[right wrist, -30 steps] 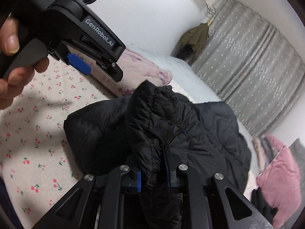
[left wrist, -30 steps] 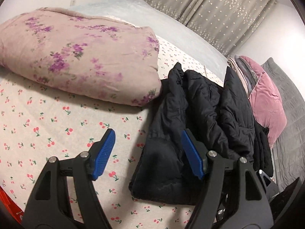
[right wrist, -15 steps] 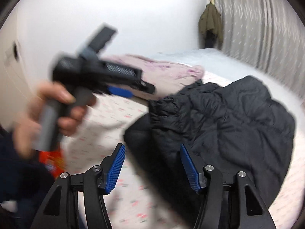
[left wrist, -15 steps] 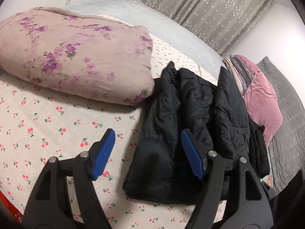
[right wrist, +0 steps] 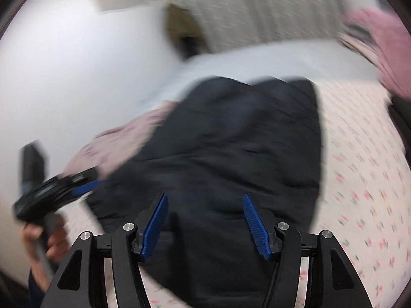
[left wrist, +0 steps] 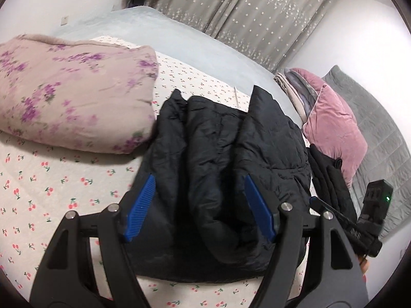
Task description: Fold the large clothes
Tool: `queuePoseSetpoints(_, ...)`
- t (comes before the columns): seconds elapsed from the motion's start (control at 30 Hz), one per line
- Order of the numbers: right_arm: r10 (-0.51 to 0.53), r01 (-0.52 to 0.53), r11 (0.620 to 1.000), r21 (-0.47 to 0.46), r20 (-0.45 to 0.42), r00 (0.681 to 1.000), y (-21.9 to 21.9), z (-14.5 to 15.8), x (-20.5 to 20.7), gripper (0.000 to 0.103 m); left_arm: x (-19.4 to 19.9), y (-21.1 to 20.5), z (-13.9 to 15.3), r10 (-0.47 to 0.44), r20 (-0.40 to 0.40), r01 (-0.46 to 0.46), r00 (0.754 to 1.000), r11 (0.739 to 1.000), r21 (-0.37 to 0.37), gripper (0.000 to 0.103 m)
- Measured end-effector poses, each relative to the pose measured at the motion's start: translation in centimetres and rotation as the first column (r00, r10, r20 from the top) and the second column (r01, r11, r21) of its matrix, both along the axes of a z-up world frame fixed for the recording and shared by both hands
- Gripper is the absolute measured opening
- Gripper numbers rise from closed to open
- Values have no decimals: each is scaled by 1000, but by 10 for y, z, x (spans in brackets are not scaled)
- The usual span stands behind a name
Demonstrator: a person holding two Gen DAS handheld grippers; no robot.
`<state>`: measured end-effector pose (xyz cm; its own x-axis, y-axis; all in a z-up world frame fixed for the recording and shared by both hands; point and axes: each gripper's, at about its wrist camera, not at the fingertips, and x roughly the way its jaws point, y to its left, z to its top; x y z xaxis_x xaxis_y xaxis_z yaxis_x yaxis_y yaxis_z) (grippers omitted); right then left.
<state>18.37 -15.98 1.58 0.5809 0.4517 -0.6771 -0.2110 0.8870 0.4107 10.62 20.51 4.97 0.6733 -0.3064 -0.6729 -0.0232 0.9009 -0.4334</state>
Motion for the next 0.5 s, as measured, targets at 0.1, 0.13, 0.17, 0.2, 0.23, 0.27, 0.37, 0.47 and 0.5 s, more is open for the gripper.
queuePoseSetpoints(0.1, -77, 80, 995, 53, -54, 996, -23, -12, 12, 62, 6, -15, 2, -14, 4, 14, 1000, 1000, 17, 73)
queuePoseSetpoints(0.13, -92, 98, 992, 74, -74, 993, -29, -16, 16, 62, 9, -21, 2, -19, 2, 19, 1000, 999, 34, 75)
queuePoseSetpoints(0.17, -95, 102, 991, 86, -84, 992, -31, -19, 17, 62, 15, -31, 1, -22, -9, 23, 1000, 997, 75, 76)
queuePoseSetpoints(0.2, -94, 103, 990, 92, -90, 991, -34, -20, 14, 62, 17, -36, -1, -21, -18, 22, 1000, 995, 100, 79)
queuePoseSetpoints(0.23, -90, 98, 991, 87, -93, 992, -32, -22, 16, 62, 23, -44, -6, -20, -38, 25, 999, 989, 146, 79)
queuePoseSetpoints(0.27, -90, 97, 992, 76, -89, 992, -34, -23, 11, 62, 27, -49, -11, -17, -55, 26, 998, 985, 172, 79)
queuePoseSetpoints(0.37, -63, 64, 998, 27, -55, 997, -21, -26, 14, 63, 35, -54, -24, -4, -86, 21, 996, 981, 194, 69)
queuePoseSetpoints(0.47, -36, 36, 999, 19, -30, 999, -11, -27, 9, 63, 33, -52, -23, -19, -68, 32, 997, 982, 188, 23)
queuePoseSetpoints(0.5, -25, 25, 1000, 15, -25, 999, -7, -27, 8, 63, 31, -52, -21, -21, -55, 32, 998, 981, 189, 15)
